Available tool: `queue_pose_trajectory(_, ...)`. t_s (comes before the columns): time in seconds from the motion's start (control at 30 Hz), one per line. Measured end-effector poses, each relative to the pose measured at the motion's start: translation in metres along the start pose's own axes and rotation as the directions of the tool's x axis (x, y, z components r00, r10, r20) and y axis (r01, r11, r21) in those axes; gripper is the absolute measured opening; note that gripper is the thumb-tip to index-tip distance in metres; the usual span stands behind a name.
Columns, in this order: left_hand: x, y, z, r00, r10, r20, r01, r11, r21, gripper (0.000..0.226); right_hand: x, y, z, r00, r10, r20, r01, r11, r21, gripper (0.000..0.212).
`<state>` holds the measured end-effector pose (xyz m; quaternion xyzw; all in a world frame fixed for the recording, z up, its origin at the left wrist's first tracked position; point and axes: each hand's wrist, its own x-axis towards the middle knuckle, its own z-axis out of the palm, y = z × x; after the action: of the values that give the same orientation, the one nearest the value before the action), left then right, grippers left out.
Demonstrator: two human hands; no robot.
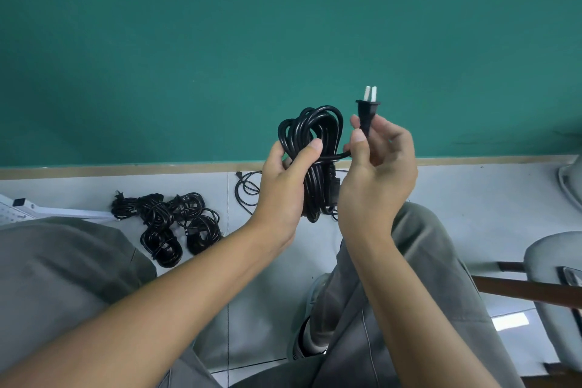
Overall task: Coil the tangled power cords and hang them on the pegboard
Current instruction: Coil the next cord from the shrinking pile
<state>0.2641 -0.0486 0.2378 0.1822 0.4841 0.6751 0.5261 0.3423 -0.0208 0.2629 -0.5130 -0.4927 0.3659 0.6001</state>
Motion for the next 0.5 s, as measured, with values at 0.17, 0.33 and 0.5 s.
queue_pose_trajectory(0.17,0.001,0.001,-0.005,1.0,0.012,-0.026,-0.012,1.0,-0.009,0.023,-0.002,0.012,-0.008,0.991,-0.12,0.062,0.128,0.982,-0.139,0.021)
queue_pose_trajectory(0.33,0.001,0.0,-0.004,0.999,0.022,0.024,-0.021,0.999,-0.032,0.028,0.007,0.015,-0.014,0.972,-0.183,0.15,0.214,0.951,-0.223,0.022)
queue_pose_trajectory(0.5,0.003,-0.005,-0.006,1.0,0.01,0.007,-0.01,0.998,-0.068,0.03,0.015,0.008,-0.018,0.966,-0.136,0.221,0.205,0.92,-0.333,0.023)
